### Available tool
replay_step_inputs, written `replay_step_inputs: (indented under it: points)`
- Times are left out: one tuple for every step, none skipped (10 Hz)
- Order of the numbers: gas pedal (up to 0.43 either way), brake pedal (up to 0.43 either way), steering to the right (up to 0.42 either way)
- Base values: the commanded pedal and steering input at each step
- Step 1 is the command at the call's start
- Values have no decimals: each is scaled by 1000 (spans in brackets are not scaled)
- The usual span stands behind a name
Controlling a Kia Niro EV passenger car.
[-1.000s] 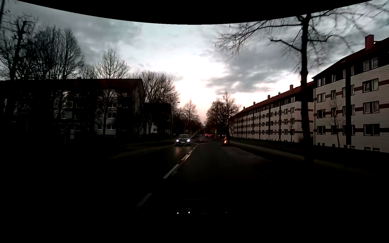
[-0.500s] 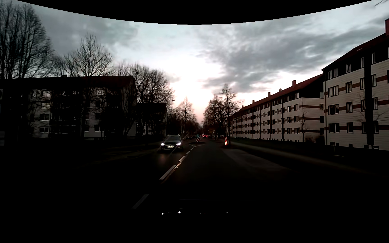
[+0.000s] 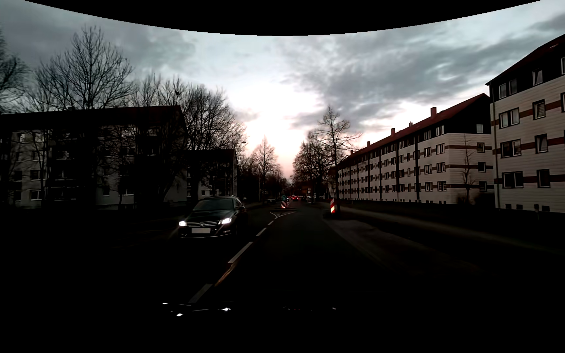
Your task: Follow the waypoints while adhering to traffic rules and regulations
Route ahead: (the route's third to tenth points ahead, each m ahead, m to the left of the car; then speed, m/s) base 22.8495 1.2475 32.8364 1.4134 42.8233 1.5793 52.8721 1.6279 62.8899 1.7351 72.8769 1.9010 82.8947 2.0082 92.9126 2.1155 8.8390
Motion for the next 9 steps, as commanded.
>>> replay_step_inputs:
  points:
    - [0, 0, -5]
    - [0, 0, -8]
    - [0, 0, -8]
    - [0, 0, -8]
    - [0, 0, -8]
    - [0, 0, -8]
    - [0, 0, -9]
    - [0, 0, -10]
    - [0, 0, -11]
